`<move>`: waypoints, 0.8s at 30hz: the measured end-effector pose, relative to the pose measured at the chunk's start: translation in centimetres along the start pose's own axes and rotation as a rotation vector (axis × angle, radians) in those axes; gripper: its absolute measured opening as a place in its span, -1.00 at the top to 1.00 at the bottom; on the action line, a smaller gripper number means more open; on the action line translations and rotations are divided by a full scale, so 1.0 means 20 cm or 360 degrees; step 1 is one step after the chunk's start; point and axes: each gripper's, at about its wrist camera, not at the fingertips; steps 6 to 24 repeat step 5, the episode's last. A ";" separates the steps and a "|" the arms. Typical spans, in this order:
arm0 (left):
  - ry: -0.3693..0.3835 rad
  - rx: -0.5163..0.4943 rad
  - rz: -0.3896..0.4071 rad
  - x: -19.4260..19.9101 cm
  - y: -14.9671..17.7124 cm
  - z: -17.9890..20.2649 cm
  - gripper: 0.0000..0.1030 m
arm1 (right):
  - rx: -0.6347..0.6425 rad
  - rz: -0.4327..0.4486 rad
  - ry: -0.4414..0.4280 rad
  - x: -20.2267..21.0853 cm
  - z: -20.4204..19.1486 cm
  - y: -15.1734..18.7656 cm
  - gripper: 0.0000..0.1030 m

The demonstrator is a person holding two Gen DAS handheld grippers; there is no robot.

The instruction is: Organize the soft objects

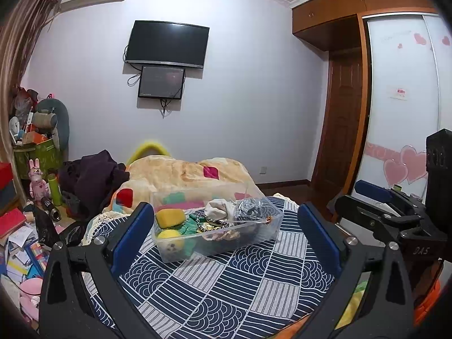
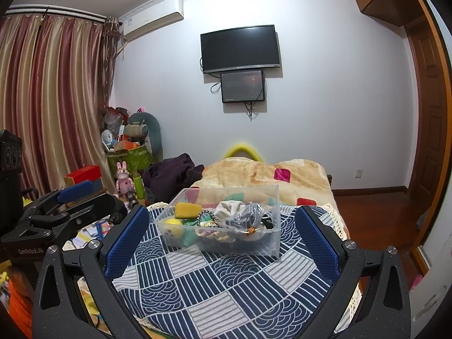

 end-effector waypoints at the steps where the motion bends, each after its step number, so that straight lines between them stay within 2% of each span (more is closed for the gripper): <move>1: -0.0003 -0.0004 -0.0001 0.00 0.00 0.00 -1.00 | 0.0000 0.0000 -0.0003 0.00 0.00 0.00 -1.00; 24: 0.0003 -0.0002 -0.0007 0.00 0.00 0.00 -1.00 | 0.0006 0.0001 -0.0002 0.00 -0.01 0.00 -1.00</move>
Point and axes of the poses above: each gripper's, at about its wrist camera, not at the fingertips, and x roughly against the way its jaws point, z to its right, y to its underside, and after that the axes turned 11 degrees about y, right-handed
